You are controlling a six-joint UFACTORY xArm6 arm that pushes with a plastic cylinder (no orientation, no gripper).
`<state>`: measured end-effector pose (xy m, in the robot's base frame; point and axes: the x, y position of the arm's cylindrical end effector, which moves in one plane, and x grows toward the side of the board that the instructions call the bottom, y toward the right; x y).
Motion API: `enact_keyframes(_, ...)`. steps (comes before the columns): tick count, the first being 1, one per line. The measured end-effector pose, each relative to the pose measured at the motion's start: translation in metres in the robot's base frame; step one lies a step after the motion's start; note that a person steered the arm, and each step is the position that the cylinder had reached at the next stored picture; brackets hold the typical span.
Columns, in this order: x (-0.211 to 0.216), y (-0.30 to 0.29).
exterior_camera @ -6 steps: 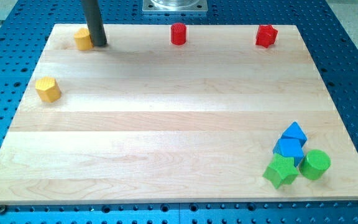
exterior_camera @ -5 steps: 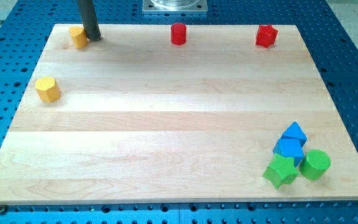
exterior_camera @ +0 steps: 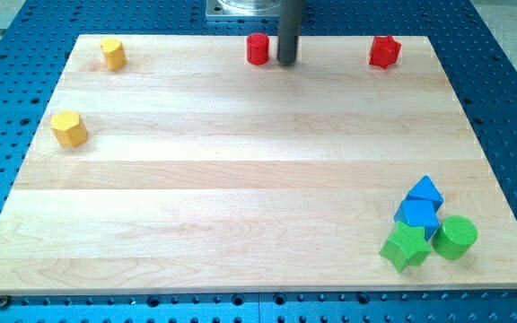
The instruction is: Place the red circle at the bottom right side of the yellow heart
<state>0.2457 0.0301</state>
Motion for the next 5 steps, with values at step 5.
enact_keyframes(5, -0.038, -0.105)
